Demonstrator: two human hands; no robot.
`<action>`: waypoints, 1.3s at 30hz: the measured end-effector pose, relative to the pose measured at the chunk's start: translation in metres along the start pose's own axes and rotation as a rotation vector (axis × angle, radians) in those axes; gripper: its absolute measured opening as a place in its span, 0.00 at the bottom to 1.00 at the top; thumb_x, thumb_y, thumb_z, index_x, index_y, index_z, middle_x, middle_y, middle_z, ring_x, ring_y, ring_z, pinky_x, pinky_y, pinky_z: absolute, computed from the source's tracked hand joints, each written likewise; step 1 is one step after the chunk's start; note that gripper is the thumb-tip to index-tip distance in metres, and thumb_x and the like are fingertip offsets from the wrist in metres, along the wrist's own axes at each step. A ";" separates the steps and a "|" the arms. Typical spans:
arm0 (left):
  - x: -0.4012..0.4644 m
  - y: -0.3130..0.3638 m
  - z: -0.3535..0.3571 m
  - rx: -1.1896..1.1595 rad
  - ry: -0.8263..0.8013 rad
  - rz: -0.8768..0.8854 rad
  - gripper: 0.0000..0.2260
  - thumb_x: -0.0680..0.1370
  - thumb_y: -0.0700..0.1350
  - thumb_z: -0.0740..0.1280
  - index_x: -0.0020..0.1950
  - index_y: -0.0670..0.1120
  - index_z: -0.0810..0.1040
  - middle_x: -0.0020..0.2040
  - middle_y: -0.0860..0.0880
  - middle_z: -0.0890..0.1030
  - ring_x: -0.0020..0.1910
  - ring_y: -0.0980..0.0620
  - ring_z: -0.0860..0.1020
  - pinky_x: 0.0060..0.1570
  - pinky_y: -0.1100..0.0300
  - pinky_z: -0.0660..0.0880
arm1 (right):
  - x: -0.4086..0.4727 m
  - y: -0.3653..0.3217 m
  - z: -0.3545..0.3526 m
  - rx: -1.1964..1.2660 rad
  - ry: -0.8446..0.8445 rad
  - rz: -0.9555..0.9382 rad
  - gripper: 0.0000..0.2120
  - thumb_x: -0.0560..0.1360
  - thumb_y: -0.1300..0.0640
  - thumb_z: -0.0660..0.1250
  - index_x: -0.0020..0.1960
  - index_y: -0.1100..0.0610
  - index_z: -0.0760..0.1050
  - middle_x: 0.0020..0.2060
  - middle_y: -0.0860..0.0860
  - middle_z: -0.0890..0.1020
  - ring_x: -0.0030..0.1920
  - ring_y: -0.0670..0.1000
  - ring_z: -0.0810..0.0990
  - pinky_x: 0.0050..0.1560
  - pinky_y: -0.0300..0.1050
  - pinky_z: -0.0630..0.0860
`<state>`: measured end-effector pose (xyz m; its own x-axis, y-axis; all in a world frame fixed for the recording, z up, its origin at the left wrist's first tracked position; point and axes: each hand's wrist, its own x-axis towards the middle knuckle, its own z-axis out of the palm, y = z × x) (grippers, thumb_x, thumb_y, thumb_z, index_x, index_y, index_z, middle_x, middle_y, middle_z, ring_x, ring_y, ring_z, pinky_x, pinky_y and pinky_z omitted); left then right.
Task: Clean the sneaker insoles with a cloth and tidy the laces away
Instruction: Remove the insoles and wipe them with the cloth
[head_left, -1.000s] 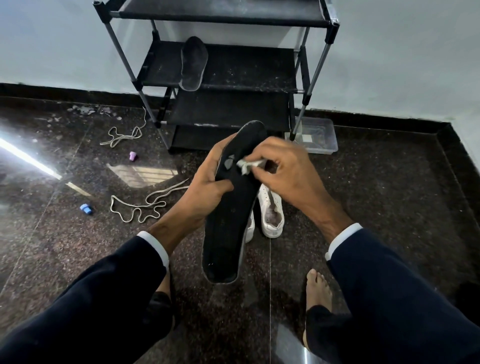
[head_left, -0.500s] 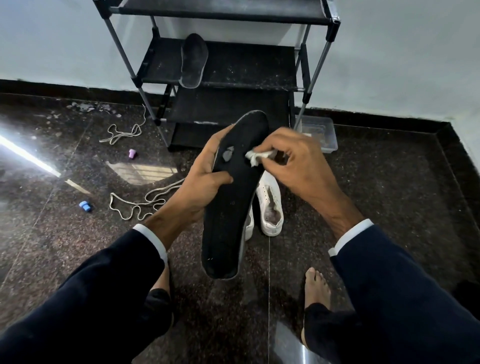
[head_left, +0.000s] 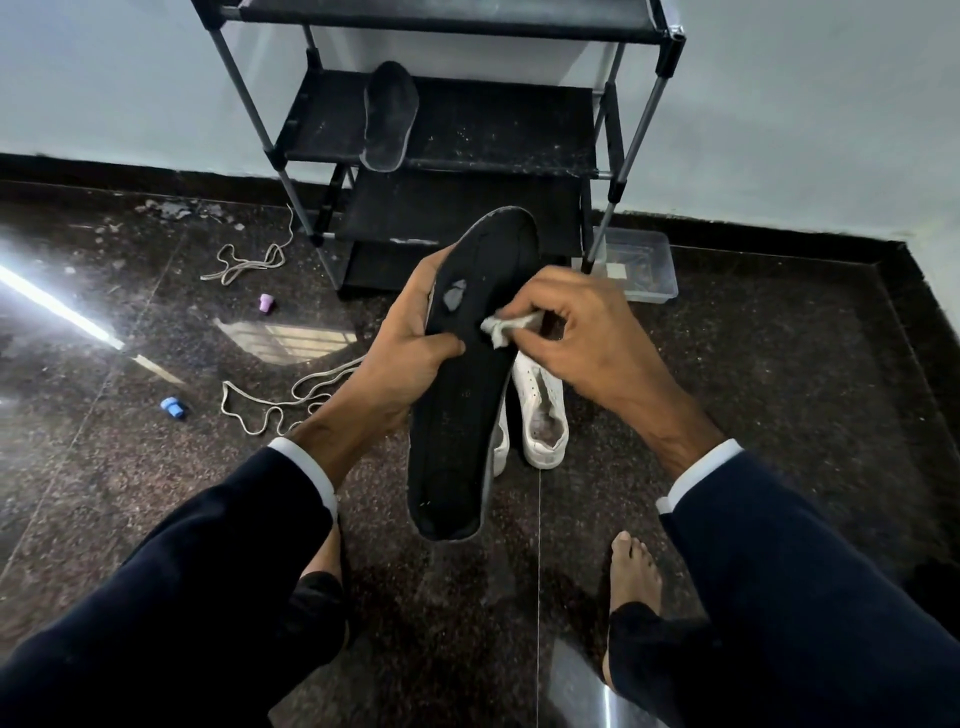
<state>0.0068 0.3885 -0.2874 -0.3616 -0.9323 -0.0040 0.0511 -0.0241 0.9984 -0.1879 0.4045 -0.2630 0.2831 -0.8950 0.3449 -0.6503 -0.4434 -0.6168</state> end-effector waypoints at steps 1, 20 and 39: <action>0.000 -0.001 -0.001 0.010 0.002 -0.006 0.34 0.69 0.23 0.62 0.74 0.42 0.65 0.58 0.45 0.78 0.54 0.56 0.79 0.49 0.64 0.76 | 0.000 -0.002 0.002 0.024 -0.064 -0.005 0.05 0.73 0.65 0.75 0.48 0.59 0.85 0.42 0.50 0.82 0.43 0.47 0.81 0.44 0.45 0.77; -0.007 -0.007 0.019 -0.227 -0.130 -0.178 0.29 0.74 0.29 0.63 0.73 0.47 0.69 0.62 0.45 0.79 0.62 0.48 0.77 0.60 0.55 0.76 | 0.003 -0.002 0.002 -0.084 0.275 0.014 0.08 0.74 0.63 0.74 0.53 0.60 0.85 0.46 0.52 0.83 0.46 0.45 0.80 0.50 0.38 0.77; -0.010 -0.005 0.027 -0.088 -0.175 -0.229 0.34 0.76 0.24 0.61 0.79 0.47 0.62 0.64 0.38 0.79 0.61 0.37 0.80 0.61 0.43 0.77 | 0.005 -0.006 0.000 -0.096 0.308 0.036 0.04 0.72 0.64 0.73 0.47 0.60 0.84 0.43 0.52 0.82 0.45 0.46 0.79 0.48 0.37 0.75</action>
<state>-0.0144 0.4077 -0.2907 -0.5276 -0.8229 -0.2107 0.0275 -0.2645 0.9640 -0.1830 0.4030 -0.2575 0.0420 -0.8464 0.5310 -0.7235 -0.3923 -0.5681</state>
